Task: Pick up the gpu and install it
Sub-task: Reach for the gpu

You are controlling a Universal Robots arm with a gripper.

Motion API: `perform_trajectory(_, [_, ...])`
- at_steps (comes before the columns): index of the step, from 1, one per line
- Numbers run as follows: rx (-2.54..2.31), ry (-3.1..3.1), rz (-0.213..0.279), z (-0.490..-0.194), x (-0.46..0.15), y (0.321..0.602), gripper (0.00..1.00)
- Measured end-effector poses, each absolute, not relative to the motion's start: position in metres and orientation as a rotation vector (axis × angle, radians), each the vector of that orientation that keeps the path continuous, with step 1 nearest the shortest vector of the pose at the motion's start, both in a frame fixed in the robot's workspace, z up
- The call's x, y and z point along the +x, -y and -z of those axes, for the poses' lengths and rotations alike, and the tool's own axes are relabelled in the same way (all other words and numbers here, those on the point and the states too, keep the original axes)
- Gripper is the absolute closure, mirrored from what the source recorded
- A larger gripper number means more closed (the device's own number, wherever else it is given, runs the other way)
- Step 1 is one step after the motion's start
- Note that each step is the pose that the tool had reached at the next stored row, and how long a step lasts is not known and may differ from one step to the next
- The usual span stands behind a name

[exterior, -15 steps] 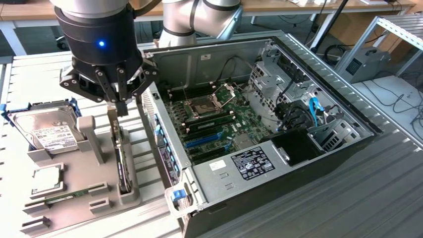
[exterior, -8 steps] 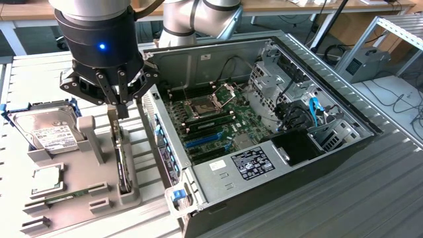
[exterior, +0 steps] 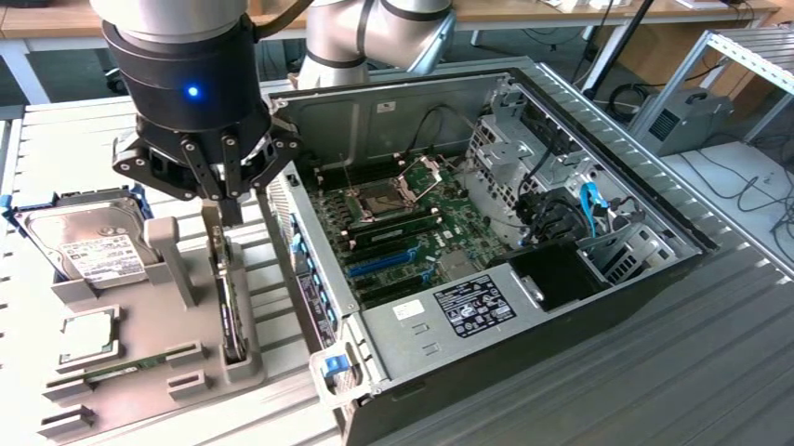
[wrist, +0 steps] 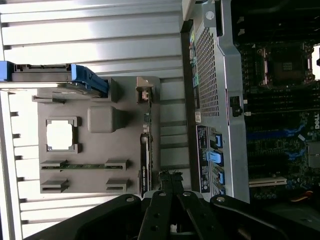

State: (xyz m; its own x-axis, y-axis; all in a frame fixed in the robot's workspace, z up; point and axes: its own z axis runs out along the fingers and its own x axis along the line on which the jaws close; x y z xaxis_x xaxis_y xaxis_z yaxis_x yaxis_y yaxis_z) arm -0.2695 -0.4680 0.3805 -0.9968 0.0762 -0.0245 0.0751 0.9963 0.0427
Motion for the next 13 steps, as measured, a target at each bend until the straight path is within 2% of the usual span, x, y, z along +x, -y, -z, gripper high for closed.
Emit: perform_trajectory(13, [0.118, -3.112, -0.064, -0.3805, -0.2696, 0.4758, 0.89])
